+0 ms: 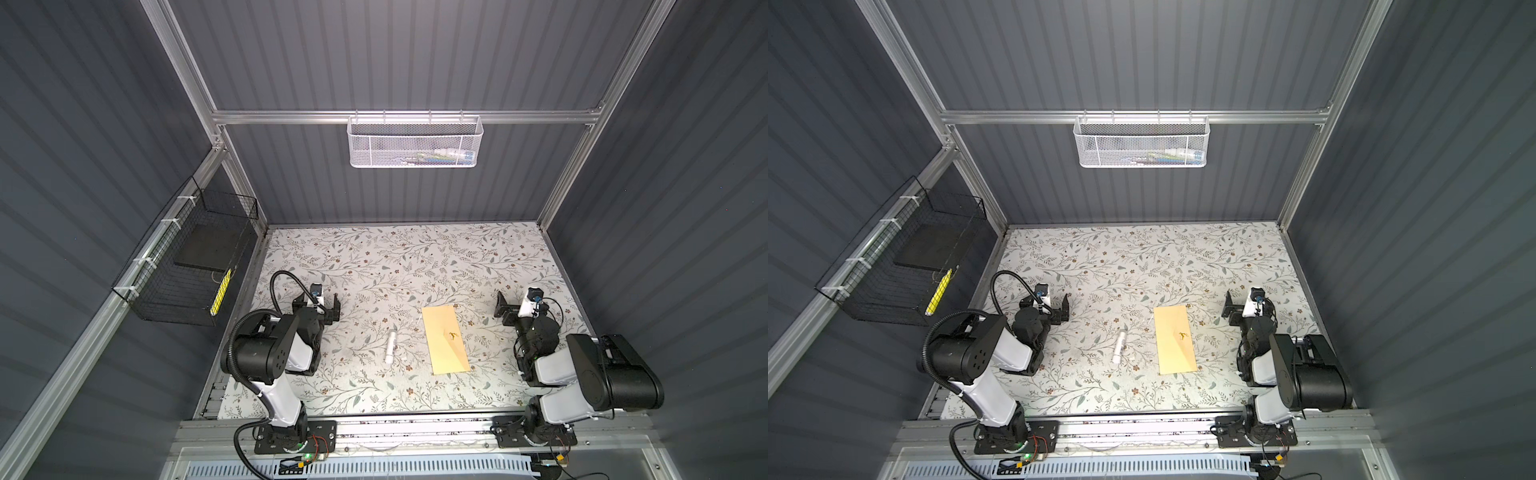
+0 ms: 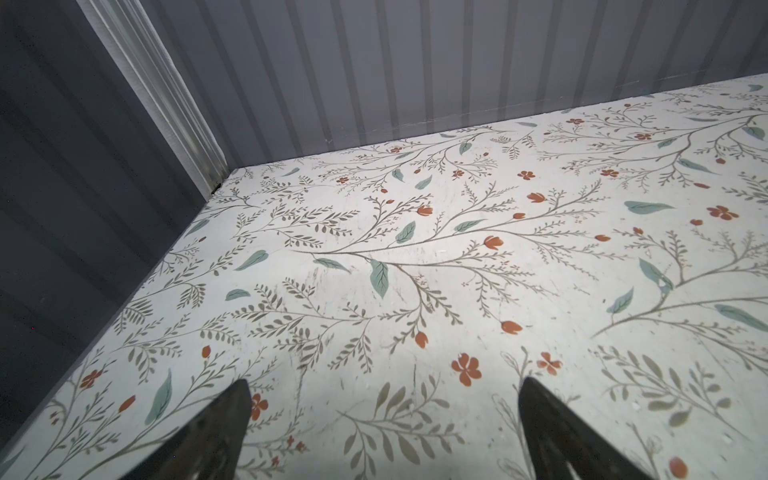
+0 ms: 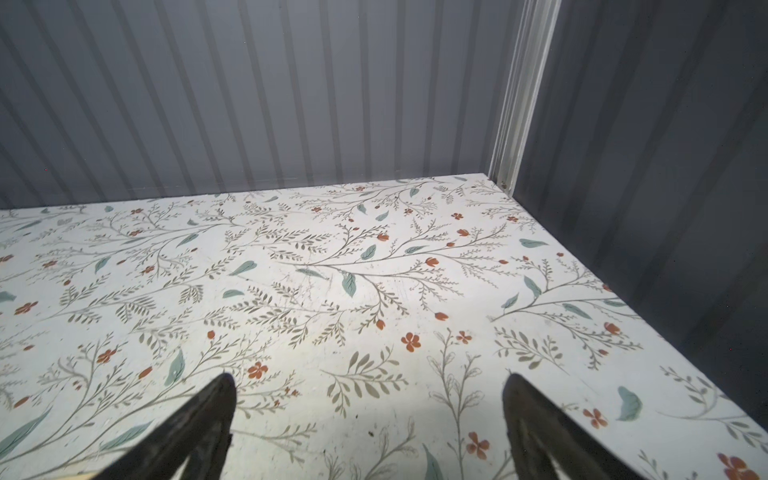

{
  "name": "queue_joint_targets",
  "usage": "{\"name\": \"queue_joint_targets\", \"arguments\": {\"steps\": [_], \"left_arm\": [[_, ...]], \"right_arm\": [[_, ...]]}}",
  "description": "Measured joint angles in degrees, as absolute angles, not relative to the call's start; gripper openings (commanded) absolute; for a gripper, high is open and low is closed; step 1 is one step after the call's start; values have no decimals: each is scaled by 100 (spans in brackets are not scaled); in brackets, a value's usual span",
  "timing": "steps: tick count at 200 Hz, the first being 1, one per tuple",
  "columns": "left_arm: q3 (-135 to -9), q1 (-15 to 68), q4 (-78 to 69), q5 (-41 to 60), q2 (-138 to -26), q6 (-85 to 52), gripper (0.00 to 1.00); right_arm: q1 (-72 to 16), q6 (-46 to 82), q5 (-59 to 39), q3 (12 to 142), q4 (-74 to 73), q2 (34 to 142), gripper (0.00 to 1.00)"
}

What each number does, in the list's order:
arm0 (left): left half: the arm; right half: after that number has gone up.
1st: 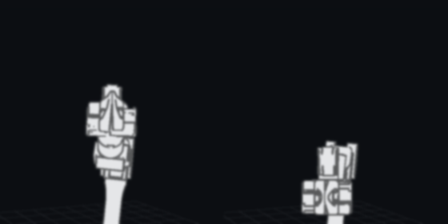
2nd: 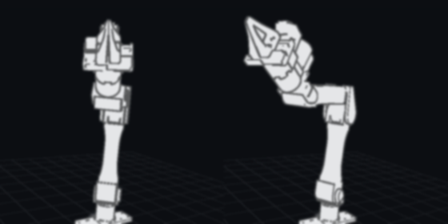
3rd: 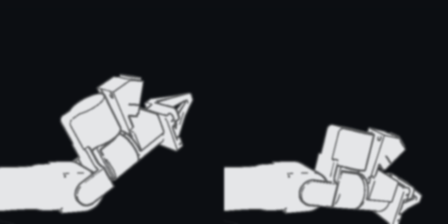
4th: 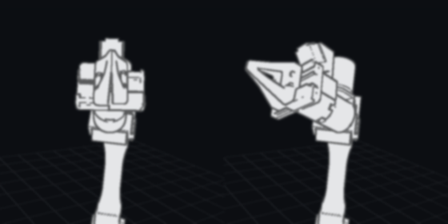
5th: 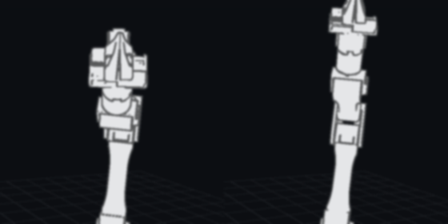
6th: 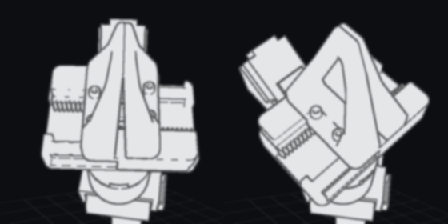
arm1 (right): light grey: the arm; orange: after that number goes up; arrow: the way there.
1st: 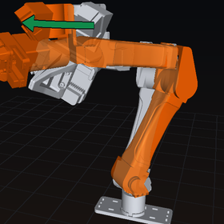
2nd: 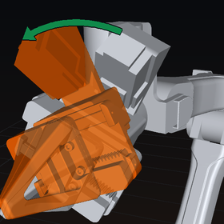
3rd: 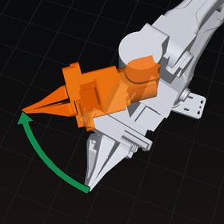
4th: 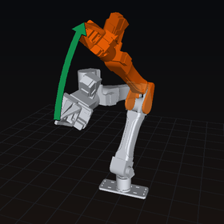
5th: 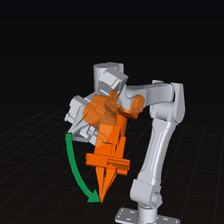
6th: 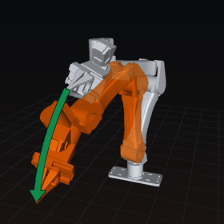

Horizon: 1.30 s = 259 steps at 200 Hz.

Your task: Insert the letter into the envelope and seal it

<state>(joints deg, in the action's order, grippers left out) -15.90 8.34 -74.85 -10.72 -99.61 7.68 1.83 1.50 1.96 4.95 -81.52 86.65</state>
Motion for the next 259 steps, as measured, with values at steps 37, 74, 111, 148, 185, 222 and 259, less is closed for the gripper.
{"name": "queue_joint_targets", "arguments": {"steps": [37,74,111,148,185,222,259], "left_arm": [[-2110,576,-6606,-731,-9896,622,100],[-2381,388,-5933,-447,-9894,489,100],[-2600,279,-5454,-268,-9894,379,100],[-2613,255,-5304,-183,-9894,333,100],[-2613,252,-5245,-163,-9894,318,100],[-2615,252,-5223,-161,-9894,316,100],[-2615,252,-5223,-161,-9894,318,100]], "right_arm": [[412,405,395,679,-7887,8565,99],[497,602,543,1374,-6873,8372,99],[427,600,589,1629,-6243,8372,99],[375,596,648,1629,-5977,8372,99],[272,558,799,1629,-5883,8372,99],[268,550,843,1629,-5861,8372,99],[268,550,849,1629,-5861,8372,99]]}}
